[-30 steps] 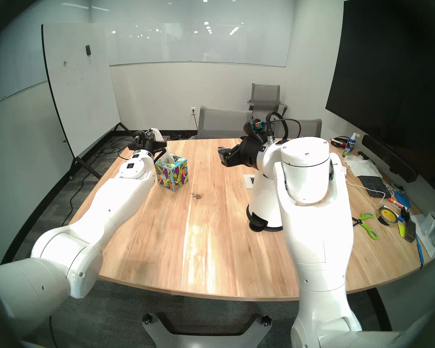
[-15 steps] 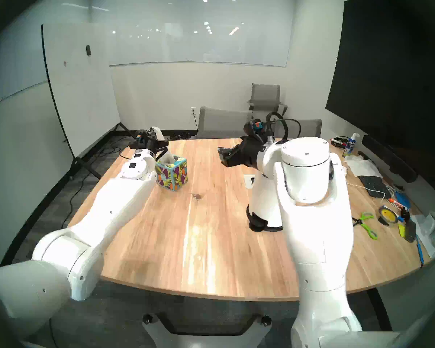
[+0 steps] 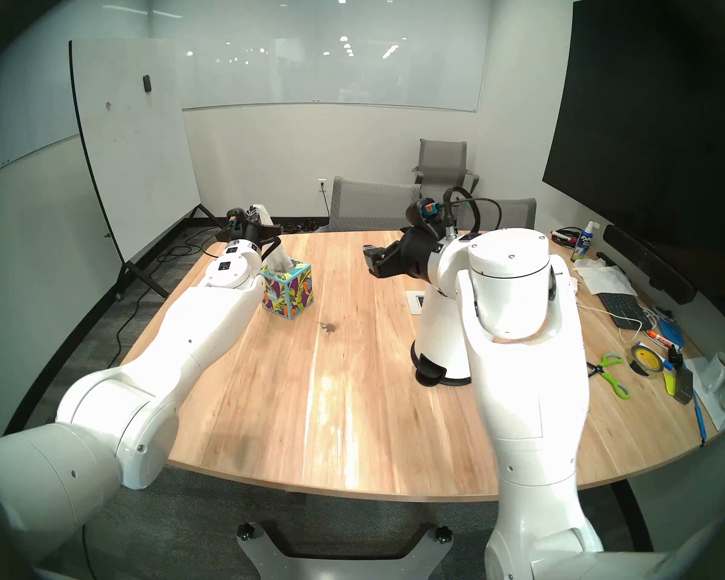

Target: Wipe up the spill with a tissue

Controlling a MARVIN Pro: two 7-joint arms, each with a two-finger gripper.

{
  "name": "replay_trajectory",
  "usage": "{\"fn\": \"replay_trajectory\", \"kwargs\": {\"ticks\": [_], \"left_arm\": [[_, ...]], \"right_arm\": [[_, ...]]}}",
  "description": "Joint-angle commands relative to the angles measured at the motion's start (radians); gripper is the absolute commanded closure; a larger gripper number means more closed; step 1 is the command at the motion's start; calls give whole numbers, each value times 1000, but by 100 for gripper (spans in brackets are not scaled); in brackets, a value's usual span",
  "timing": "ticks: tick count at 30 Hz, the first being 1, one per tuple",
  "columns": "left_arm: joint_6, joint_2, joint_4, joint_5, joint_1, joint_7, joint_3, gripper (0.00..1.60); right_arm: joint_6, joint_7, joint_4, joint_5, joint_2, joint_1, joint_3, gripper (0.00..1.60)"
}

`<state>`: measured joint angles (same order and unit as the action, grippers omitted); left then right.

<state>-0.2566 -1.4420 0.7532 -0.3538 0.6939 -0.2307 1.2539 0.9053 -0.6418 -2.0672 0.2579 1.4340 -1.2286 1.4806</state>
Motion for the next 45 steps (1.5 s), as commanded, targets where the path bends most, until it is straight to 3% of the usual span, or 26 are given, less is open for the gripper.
{"fn": "replay_trajectory", "kwargs": {"ticks": [1, 15, 21, 37, 43, 45], "left_arm": [[6, -30, -7, -5, -105, -3, 8, 160], [0, -29, -47, -11, -171, 1, 31, 160], [-8, -20, -10, -16, -159, 9, 42, 160], [11, 29, 211, -37, -48, 34, 66, 160], [45, 62, 323, -39, 54, 36, 66, 160], [31, 66, 316, -38, 67, 44, 64, 160]], "right_arm": [[-2, 0, -15, -1, 1, 11, 0, 0], [-2, 0, -16, -1, 1, 11, 0, 0], [-2, -1, -16, 0, 1, 11, 0, 0], [-2, -1, -16, 0, 1, 11, 0, 0], [-2, -1, -16, 0, 1, 11, 0, 0], [-2, -1, -16, 0, 1, 11, 0, 0]]}}
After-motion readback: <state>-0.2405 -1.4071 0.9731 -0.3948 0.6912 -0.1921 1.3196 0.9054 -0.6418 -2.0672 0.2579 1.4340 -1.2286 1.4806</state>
